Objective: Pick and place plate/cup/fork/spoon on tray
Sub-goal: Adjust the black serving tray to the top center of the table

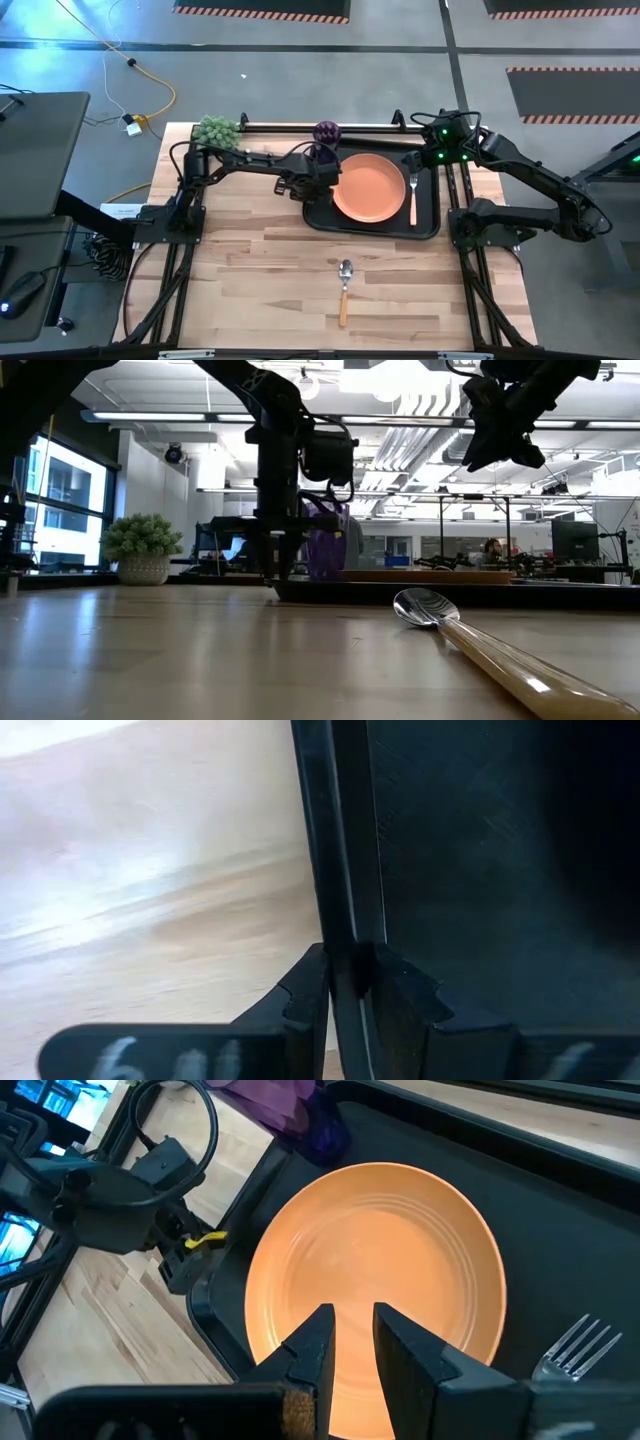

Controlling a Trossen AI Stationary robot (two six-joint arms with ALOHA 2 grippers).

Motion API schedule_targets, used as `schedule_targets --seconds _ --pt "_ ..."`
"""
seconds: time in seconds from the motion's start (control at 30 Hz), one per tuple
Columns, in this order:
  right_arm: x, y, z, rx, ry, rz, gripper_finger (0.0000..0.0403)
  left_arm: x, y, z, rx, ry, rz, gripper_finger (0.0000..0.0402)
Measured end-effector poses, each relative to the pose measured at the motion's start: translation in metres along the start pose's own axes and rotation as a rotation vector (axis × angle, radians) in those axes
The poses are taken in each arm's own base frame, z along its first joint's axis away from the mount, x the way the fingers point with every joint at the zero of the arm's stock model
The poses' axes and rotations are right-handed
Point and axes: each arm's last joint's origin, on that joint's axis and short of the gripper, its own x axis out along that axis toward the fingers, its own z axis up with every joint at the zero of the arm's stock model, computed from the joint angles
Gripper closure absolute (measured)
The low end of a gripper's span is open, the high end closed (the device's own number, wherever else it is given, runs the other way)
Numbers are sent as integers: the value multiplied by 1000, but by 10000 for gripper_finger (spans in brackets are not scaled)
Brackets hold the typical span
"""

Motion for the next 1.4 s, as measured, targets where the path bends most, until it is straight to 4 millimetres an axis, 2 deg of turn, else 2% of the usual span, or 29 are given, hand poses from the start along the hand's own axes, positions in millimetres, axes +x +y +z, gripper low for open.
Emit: schedule_targets --seconds 0.33,0.6,1.13,1.4 --pt "0 0 0 0 0 0 339 2 7 -1 -14 -1 15 351" --pt "0 0 0 0 -2 1 339 0 27 -12 -87 -16 -20 351" --pt "0 0 1 0 -7 4 339 -4 86 -39 -303 -88 -98 352" --pt "0 0 1 0 -7 4 339 -1 97 -44 -311 -86 -87 352"
